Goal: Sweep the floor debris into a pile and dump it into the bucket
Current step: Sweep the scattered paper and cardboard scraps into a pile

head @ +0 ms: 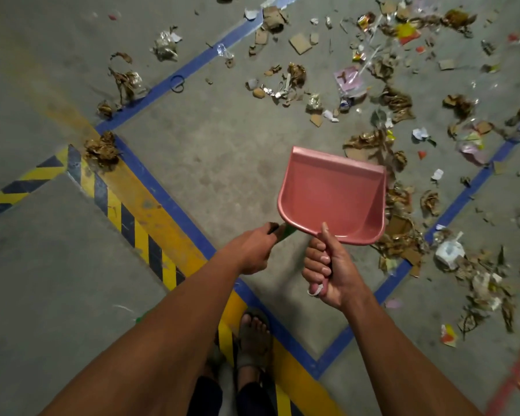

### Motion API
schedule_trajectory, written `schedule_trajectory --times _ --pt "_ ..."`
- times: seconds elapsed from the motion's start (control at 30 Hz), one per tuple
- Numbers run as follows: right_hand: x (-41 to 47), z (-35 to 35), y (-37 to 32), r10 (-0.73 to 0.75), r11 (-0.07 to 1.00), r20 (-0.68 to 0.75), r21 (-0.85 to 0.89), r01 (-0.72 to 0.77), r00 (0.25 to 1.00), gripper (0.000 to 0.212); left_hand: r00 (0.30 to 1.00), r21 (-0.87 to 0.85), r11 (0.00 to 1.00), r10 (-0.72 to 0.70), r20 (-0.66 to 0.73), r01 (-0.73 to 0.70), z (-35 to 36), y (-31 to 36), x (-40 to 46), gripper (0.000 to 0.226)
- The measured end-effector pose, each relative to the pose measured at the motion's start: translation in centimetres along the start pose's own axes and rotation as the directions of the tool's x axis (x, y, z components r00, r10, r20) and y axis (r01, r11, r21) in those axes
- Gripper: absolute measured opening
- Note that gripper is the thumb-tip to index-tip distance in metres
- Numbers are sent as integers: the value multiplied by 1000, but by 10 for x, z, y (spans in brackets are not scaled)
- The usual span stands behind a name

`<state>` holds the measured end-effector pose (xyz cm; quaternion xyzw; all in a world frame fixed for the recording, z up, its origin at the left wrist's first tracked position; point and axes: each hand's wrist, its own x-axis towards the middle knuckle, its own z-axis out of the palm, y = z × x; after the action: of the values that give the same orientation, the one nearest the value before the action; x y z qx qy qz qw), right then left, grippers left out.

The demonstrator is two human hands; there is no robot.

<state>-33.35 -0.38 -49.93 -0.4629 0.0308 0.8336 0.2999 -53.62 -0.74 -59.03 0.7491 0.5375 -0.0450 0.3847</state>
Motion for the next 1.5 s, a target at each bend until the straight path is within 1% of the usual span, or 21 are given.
schedule_trajectory --times 0.07,0.13,0.2,0.27,0.37,0.47,0.5,0.57,0.63,0.7,0.77,0.87,0.97,1.03,1.1,1.2,1.27,1.37,1.4,1.47,1.5 --pt "-10 -6 -8 -11 1000 5 9 11 1000 47 997 -5 1000 13 -78 -14 -10 0 -15 74" --pt "-15 -5 -12 -10 1000 21 15 10 1000 46 983 -39 999 -32 -178 26 -21 -11 -33 75" --pt "-16 0 -12 -4 1000 30 16 3 1000 46 945 -85 991 -124 -301 103 -31 -28 -50 72" --pt "-14 9 -11 0 1000 37 6 0 999 47 884 -133 962 -273 -380 240 -42 -44 -61 70" --pt "-3 18 -6 10 1000 52 -19 -9 999 48 773 -207 864 -503 -386 459 -55 -63 -59 68" --pt "10 20 2 36 999 77 -38 -33 996 49 694 -228 747 -664 -277 624 -65 -77 -33 62" --pt "13 19 4 47 998 85 -45 -43 995 49 701 -207 737 -676 -226 644 -66 -79 -21 59" --pt "20 16 9 70 997 96 -51 -65 993 49 784 -146 795 -606 -138 589 -62 -78 0 55" --pt "25 13 11 81 996 106 -44 -77 991 49 890 -95 894 -446 -94 438 -55 -67 17 56" --pt "28 15 12 85 996 114 -40 -80 990 49 951 -97 951 -301 -66 294 -47 -56 25 57" --pt "31 19 12 89 995 117 -51 -84 989 49 974 -119 970 -221 -55 213 -43 -52 26 56" --pt "32 35 14 96 993 108 -77 -88 989 49 979 -130 974 -196 -59 187 -39 -61 6 67" --pt "36 59 19 110 990 116 -104 -98 987 49 959 -171 971 -201 -202 167 -44 -84 -35 73" --pt "40 82 27 133 985 131 -128 -116 982 49 910 -222 947 -291 -294 231 -55 -105 -73 72" --pt "46 103 38 151 981 144 -144 -130 978 49 840 -260 913 -396 -372 315 -64 -129 -112 72" --pt "58 138 61 188 972 180 -178 -156 966 49 675 -341 805 -593 -440 485 -78 -169 -168 69" --pt "65 157 76 210 965 196 -200 -170 958 49 557 -387 710 -703 -443 588 -83 -193 -199 67" --pt "80 178 98 246 950 198 -241 -196 949 49 357 -485 481 -874 -329 730 -88 -232 -228 69" --pt "86 182 104 253 947 195 -251 -201 948 49 309 -505 407 -912 -270 761 -89 -244 -234 71" --pt "97 187 115 262 942 190 -265 -207 946 49 267 -484 314 -950 -164 817 -88 -266 -236 68" --pt "103 188 120 267 939 184 -271 -212 946 49 274 -450 300 -954 -124 841 -86 -276 -234 62"
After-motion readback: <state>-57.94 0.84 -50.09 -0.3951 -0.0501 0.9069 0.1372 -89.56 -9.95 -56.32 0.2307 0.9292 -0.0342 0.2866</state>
